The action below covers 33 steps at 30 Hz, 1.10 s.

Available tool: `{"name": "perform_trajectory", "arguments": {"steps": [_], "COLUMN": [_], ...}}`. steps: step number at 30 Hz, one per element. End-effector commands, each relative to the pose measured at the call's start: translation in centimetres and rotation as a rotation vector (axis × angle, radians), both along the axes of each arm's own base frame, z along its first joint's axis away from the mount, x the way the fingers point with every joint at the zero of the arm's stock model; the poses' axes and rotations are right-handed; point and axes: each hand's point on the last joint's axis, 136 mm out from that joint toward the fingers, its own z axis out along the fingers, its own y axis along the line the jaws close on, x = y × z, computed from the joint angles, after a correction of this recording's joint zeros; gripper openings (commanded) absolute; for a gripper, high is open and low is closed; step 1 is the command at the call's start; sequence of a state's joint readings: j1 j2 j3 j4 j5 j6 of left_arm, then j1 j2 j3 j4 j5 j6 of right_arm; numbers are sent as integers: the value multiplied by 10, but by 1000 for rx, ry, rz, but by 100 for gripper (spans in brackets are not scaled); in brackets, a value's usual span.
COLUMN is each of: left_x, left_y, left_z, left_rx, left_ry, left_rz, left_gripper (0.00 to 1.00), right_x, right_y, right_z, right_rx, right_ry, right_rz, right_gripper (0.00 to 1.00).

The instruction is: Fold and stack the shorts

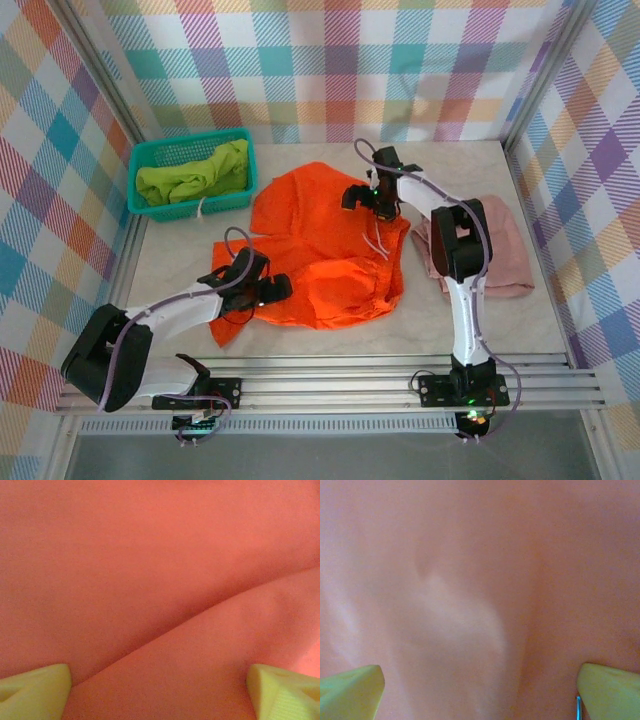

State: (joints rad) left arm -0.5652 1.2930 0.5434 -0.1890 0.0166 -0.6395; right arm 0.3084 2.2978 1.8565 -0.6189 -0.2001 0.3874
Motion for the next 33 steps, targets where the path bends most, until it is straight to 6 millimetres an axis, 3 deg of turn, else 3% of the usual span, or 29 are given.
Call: {"name": "perform_trajectory", "arguments": {"steps": [1, 6, 8, 10, 13, 17, 20, 23, 33], "left_x": [-6, -6, -3, 3, 18, 30, 33, 32, 23], "left_y": [-20, -76, -105, -122, -123, -98, -73, -59, -34], "left_z": [-1, 6, 14, 28, 62, 101, 113, 110, 80], "left_rx": [-46, -130, -171, -207, -201, -112, -62, -54, -12], "left_ry": [-11, -12, -14, -28, -99, -147, -166, -167, -119], "left_rz": [-1, -87, -146, -169, -161, -155, -133, -114, -52], "left_gripper": [90, 91, 91, 91, 94, 99, 100, 100, 100], "right_x": [6, 26, 26, 22, 11, -4, -14, -15, -6], "right_y": [-24, -31, -23, -13, -11, -46, -85, -111, -128], "right_z": [-14, 18, 41, 62, 102, 124, 118, 101, 37], "right_rx": [-37, -12, 29, 91, 120, 8, -40, -39, -52], "right_ry": [62, -16, -60, -101, -187, -256, -205, -157, 38], "right_rz": [-13, 4, 35, 64, 72, -22, -158, -251, -350], "right_gripper": [99, 99, 99, 100, 99, 99, 100, 98, 87]}}
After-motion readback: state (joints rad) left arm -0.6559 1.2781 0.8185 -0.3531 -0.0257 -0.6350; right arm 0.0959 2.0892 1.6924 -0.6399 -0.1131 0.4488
